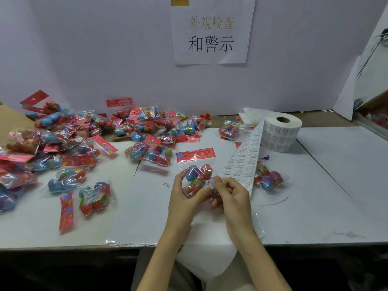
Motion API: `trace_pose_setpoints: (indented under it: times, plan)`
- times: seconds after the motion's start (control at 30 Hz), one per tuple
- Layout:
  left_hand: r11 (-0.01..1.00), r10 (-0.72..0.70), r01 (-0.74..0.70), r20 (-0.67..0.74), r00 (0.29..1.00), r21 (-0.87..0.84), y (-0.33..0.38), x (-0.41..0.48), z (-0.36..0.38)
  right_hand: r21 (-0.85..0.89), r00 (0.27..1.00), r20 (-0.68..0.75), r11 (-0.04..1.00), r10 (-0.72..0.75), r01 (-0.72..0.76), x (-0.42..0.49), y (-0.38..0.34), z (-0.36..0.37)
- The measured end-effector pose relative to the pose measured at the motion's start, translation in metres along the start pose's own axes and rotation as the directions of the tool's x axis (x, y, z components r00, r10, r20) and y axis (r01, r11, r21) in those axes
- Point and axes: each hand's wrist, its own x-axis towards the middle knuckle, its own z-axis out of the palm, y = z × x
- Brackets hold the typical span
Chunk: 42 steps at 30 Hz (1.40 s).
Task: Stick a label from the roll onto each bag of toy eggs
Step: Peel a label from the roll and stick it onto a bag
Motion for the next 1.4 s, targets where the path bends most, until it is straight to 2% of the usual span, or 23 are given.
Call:
trace_pose_setpoints:
  times: [0.27, 0.43, 0.6, 0.9, 1.13, 1.4]
  plan:
    - [0.999, -0.037, 0.037, 0.036, 0.999, -0.012, -0.0017, 0.0006, -0.0021, -0.016, 1.000, -0.019, 1.000, 0.000, -0.001, 0.0004, -0.0008, 0.0001]
    - [1.000, -0.002, 0.004, 0.042, 0.999, -0.026, 0.0002, 0.0006, -0.0011, -0.062, 1.000, -0.009, 0.998, -0.025, 0.025, -0.0020, -0.0053, 0.0015]
    - [1.000, 0.022, -0.022, -0.009, 1.000, -0.022, 0.0006, 0.0003, 0.0017, -0.052, 0.999, 0.009, 0.997, -0.050, 0.051, -0.0033, -0.0057, 0.0013]
    - [1.000, -0.020, 0.020, -0.088, 0.996, 0.000, -0.0051, 0.0041, 0.0023, -0.033, 0.999, 0.038, 0.999, -0.028, 0.029, -0.0040, -0.0055, -0.0001]
    - [1.000, -0.022, 0.021, -0.055, 0.998, -0.012, -0.0013, 0.0030, 0.0033, -0.037, 0.998, 0.035, 0.998, -0.053, 0.054, -0.0048, -0.0060, -0.0014]
    - [0.999, -0.008, 0.012, -0.089, 0.996, 0.049, -0.0078, 0.0049, 0.0018, -0.083, 0.998, 0.047, 0.995, -0.045, 0.048, -0.0040, -0.0040, -0.0007]
